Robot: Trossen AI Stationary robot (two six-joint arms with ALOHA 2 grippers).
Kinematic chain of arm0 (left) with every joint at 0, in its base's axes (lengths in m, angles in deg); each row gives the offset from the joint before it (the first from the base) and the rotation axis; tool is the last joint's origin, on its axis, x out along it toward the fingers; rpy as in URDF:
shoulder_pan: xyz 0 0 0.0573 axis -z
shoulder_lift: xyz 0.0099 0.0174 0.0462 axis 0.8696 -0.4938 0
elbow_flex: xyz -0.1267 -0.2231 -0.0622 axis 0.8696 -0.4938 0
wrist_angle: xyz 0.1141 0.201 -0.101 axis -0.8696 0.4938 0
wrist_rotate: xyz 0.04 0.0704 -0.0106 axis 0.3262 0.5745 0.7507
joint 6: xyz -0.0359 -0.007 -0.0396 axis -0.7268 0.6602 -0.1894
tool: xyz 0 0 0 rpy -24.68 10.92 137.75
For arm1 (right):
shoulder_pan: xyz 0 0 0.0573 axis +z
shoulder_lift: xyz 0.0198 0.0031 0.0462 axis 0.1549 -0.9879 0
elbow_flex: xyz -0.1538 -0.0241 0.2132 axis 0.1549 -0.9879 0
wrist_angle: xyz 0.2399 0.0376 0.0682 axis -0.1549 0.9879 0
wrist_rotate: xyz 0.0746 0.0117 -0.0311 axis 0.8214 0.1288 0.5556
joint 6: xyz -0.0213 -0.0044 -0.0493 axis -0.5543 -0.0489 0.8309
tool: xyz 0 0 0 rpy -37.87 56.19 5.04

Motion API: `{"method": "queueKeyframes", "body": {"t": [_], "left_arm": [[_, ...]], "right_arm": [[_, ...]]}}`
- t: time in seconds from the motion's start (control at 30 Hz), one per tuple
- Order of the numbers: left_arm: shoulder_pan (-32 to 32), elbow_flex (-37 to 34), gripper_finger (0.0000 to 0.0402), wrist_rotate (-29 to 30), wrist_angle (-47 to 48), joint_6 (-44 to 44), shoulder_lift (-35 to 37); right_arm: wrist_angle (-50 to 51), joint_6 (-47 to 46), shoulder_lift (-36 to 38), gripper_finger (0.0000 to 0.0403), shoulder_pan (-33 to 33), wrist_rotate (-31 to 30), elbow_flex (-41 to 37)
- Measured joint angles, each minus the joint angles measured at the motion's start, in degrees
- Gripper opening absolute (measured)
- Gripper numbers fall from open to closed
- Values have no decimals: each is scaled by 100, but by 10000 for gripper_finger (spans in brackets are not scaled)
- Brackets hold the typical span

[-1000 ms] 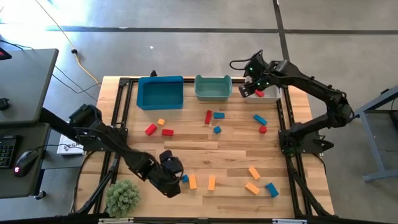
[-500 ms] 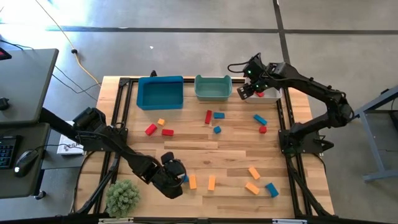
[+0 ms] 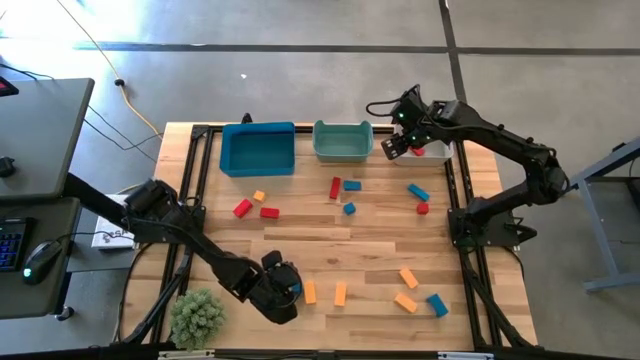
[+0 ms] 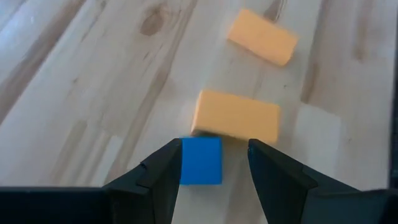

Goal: Sort & place blocks by color
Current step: Put the blue block into the blue bin

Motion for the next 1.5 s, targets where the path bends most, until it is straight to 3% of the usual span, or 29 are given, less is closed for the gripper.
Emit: {"method": "queueKeyframes", "body": {"t": [1.5], "left_arm": [[-9,-7,170,-1,-130,-148,-745]], "right_arm": [[-52,2,0,200,0,34,0]]}}
